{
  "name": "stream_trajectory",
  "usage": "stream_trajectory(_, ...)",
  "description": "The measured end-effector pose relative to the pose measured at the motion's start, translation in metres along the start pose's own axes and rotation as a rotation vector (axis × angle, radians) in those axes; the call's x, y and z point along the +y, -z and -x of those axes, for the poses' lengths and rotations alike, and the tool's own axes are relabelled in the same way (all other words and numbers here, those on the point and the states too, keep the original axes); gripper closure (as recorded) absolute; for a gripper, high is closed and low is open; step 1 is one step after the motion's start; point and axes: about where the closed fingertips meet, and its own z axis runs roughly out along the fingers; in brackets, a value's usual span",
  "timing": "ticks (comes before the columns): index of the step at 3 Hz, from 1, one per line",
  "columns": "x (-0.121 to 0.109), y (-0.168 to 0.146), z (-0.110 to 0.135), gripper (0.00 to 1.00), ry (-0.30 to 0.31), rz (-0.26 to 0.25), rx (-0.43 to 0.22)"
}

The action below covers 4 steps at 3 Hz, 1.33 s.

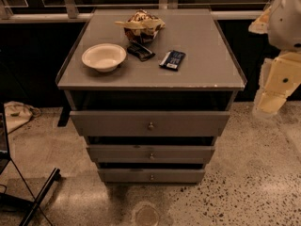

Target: Open bottom drawer

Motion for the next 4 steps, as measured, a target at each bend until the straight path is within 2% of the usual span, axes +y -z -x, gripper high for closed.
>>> stream_trajectory(1, 0.016, 0.009, -0.009, 0.0, -0.069, -0.049, -0.01)
stream_trajectory(2, 0.055, -0.028, -0.044, 0.0, -0.28, -0.022, -0.102)
stream_trajectory(3, 0.093, -0.104, -0.083, 0.0, -0.487, 0.062, -0.223)
stream_trajectory(4, 0.095, -0.175, -0.092, 0.0, -0.625, 0.103, -0.379)
